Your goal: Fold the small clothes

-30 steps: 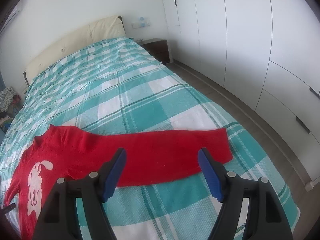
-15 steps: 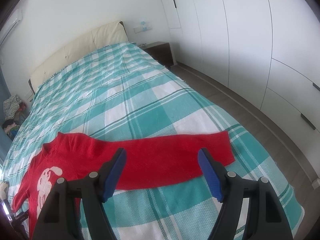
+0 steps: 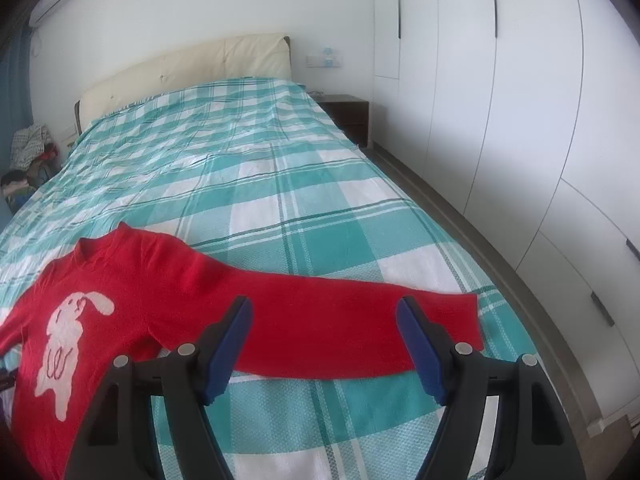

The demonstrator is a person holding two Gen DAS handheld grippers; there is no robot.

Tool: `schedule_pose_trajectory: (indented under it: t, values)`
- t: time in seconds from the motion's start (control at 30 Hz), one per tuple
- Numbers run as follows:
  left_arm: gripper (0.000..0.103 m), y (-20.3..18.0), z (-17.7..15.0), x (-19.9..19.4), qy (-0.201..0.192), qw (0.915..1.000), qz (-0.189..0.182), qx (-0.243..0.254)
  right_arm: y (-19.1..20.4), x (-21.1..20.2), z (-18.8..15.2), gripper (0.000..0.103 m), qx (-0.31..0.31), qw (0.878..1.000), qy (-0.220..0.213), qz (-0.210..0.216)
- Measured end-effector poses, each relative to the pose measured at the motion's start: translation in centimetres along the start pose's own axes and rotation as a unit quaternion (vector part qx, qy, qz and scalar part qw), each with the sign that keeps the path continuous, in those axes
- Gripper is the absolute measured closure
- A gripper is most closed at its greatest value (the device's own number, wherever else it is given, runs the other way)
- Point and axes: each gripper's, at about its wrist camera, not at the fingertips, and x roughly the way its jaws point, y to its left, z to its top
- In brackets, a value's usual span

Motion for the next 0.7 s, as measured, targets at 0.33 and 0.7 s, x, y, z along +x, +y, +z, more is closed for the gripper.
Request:
schedule_pose_trajectory:
  t: [0.33,0.7]
  values:
    - [0.0,0.0,0.0,0.0,0.0,1.0,0.0,0.0,2.2,-0.9,-0.1,0.029,-0.055,0.998,-0.023,-0.01]
    - [0.0,0.0,0.0,0.0,0.0,1.0,0.0,0.0,4.0,-1.9,-0.2,0.029,-0.105,0.993,-0.052,-0.028]
